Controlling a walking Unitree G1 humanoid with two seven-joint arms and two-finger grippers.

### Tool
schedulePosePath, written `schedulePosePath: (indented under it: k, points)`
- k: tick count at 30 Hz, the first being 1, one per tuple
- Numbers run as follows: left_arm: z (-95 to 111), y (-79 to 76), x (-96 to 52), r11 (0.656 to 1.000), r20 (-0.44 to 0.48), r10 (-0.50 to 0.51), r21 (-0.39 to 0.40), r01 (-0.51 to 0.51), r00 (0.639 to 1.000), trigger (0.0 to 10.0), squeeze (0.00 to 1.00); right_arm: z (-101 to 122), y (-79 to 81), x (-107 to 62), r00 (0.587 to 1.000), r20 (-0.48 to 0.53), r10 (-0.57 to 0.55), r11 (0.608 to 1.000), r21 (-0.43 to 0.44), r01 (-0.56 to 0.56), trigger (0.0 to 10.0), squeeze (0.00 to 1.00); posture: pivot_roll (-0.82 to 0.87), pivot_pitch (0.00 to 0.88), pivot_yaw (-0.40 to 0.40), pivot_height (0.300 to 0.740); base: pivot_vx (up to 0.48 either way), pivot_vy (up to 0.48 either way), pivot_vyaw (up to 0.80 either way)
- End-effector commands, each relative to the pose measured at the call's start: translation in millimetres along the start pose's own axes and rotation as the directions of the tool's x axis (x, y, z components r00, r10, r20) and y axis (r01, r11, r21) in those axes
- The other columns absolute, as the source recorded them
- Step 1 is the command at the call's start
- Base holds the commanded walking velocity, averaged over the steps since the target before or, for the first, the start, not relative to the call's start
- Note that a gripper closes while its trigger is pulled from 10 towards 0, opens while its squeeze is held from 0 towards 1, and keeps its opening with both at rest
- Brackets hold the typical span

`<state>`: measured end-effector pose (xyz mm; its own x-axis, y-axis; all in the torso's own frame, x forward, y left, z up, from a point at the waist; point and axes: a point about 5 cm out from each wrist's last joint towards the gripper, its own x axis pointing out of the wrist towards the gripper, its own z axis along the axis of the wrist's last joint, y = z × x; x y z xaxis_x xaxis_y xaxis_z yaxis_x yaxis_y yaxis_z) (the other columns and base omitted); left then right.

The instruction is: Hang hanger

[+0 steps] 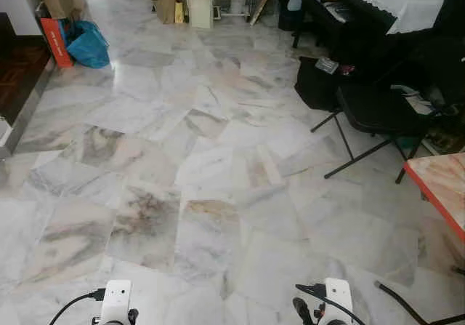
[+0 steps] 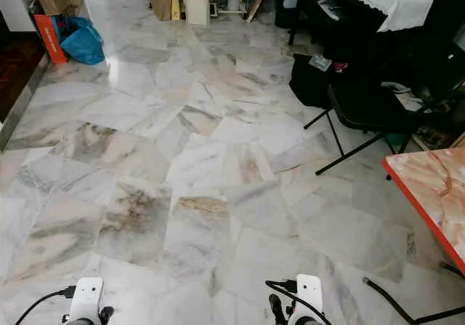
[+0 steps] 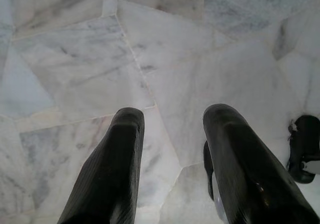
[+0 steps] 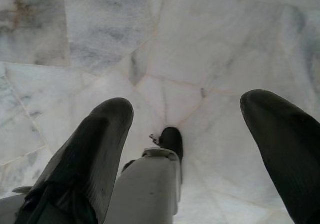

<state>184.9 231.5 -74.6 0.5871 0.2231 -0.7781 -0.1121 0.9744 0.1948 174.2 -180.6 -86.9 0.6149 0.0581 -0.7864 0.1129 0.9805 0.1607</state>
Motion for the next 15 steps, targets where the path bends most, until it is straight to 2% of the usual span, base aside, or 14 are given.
schedulePosePath:
  k: [1,3,10,15]
  points:
    - [-5.7,3.4,-0.7,1.000,-0.030,-0.001,0.027,0.002,1.000,10.0,0.00,-0.9,-0.2,-0.3,1.000,0.003,-0.006,1.000,0.002,0.006,10.0,0.00,-0.02,0.000,-0.014,0.740,0.000,0.000,0.00]
    - [-9.3,3.5,-1.3,1.000,-0.046,0.000,0.009,0.000,0.999,10.0,0.00,-1.9,0.7,-0.4,1.000,0.004,-0.005,1.000,0.011,0.005,10.0,0.00,-0.03,0.000,-0.013,0.740,0.000,0.000,0.00]
    - [-13.5,0.4,-2.1,1.000,-0.056,-0.015,0.024,0.016,0.998,10.0,0.00,-6.9,-2.9,-2.3,1.000,-0.007,-0.015,1.000,0.011,0.015,10.0,0.00,-0.04,0.000,-0.011,0.740,0.000,0.000,0.00]
    - [-14.9,-1.2,-2.5,1.000,-0.059,-0.016,0.023,0.018,0.998,10.0,0.00,-6.9,-3.4,-2.6,1.000,-0.004,-0.013,1.000,0.007,0.013,10.0,0.00,-0.04,0.000,-0.016,0.740,-0.248,0.000,0.00]
